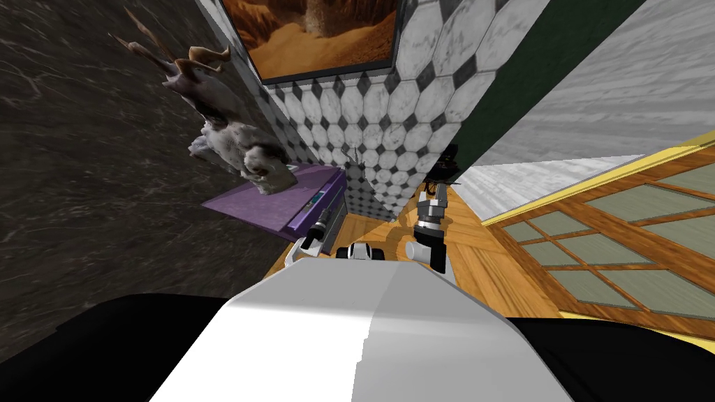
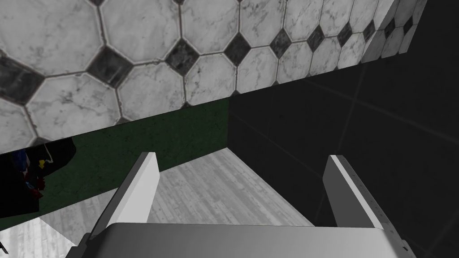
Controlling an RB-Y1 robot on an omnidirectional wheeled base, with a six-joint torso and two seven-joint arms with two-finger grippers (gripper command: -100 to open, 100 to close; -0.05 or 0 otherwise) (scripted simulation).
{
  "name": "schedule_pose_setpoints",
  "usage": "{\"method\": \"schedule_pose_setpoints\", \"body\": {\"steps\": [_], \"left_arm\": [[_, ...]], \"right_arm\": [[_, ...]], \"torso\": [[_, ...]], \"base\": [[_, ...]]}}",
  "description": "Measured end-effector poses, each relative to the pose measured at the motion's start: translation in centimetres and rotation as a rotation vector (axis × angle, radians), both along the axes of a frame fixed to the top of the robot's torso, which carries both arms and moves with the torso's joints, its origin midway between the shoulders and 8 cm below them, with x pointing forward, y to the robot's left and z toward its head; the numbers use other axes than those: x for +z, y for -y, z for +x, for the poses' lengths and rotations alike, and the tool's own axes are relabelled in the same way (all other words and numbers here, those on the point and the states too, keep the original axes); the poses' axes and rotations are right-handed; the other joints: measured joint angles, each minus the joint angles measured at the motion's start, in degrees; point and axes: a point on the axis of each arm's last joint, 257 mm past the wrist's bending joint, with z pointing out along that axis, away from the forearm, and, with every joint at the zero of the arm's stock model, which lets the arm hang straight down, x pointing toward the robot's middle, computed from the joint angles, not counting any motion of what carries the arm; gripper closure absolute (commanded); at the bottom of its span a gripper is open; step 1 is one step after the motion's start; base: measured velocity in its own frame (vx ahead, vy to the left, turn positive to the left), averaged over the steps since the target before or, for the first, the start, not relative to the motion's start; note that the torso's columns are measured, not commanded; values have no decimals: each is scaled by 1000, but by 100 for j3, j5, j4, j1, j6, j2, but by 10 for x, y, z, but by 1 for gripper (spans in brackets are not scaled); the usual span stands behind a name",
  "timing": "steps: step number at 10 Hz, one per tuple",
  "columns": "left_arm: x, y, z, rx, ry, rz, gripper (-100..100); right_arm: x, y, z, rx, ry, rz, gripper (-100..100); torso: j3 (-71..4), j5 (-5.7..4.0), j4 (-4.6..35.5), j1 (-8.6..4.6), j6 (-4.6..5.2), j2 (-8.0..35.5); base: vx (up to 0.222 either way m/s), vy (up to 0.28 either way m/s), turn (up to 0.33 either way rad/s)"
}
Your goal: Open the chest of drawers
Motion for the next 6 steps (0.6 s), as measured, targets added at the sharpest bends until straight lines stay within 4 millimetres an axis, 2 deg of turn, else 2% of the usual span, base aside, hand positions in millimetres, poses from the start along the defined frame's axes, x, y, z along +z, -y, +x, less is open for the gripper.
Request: {"method": "schedule_pose_setpoints", "body": {"steps": [1,5,6], "left_arm": [[-5,1,-1,0,-12,-2,100],[-2,7,-4,-1,-7,0,100],[0,8,-5,-2,-3,0,100]], "right_arm": [[0,0,0,0,0,0,0],[0,0,0,0,0,0,0],[0,0,0,0,0,0,0]], "torso": [[-7,12,-7,50,-10,-14],[-8,1,-4,-1,3,-13],[-3,-2,4,-1,2,-3]], "base": [[-16,-142,-9],[-38,-193,23],[-20,-96,-16]]}}
